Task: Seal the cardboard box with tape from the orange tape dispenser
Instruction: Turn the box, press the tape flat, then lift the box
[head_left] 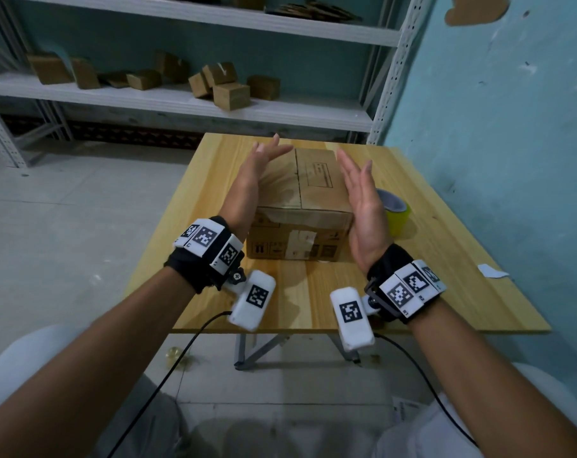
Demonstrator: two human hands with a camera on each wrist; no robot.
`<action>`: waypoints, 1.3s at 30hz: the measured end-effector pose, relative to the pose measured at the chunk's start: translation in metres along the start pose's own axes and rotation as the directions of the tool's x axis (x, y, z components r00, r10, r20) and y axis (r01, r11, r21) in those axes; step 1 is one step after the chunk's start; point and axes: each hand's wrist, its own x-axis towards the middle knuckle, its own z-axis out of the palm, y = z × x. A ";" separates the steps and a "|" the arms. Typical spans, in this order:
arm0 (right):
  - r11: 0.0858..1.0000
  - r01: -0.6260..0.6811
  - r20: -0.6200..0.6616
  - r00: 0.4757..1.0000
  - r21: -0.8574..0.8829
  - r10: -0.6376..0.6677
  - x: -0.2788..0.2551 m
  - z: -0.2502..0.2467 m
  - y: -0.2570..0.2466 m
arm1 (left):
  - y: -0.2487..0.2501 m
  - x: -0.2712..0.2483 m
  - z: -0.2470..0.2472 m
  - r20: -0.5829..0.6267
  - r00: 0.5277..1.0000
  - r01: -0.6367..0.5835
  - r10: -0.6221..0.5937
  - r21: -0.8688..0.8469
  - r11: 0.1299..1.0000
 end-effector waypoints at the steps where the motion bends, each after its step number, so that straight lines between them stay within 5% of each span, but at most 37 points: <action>1: 1.000 0.004 -0.010 1.000 -0.005 -0.004 0.000 0.001 0.001 | 0.000 -0.001 0.001 -0.001 1.000 0.000 0.000 -0.003 1.000; 13: 0.998 0.026 -0.016 1.000 0.062 -0.025 0.001 0.001 0.004 | 0.000 0.001 0.003 0.008 1.000 0.005 -0.004 -0.101 0.995; 18: 0.982 -0.013 0.028 1.000 0.188 0.008 0.002 -0.008 -0.001 | 0.003 0.003 -0.008 0.059 0.998 0.048 -0.032 -0.301 0.952; 25: 0.981 -0.036 -0.028 0.999 0.192 0.042 0.007 -0.013 -0.002 | -0.002 0.008 -0.016 -0.060 0.995 0.054 -0.083 -0.374 0.926; 33: 0.988 -0.100 -0.101 0.989 0.118 0.112 0.017 -0.009 0.003 | -0.010 0.004 -0.008 -0.062 0.984 0.135 -0.169 -0.364 0.922; 39: 0.985 -0.139 -0.130 0.980 0.106 0.152 0.022 -0.008 0.003 | -0.012 0.013 -0.016 -0.163 0.939 0.222 -0.303 -0.384 0.896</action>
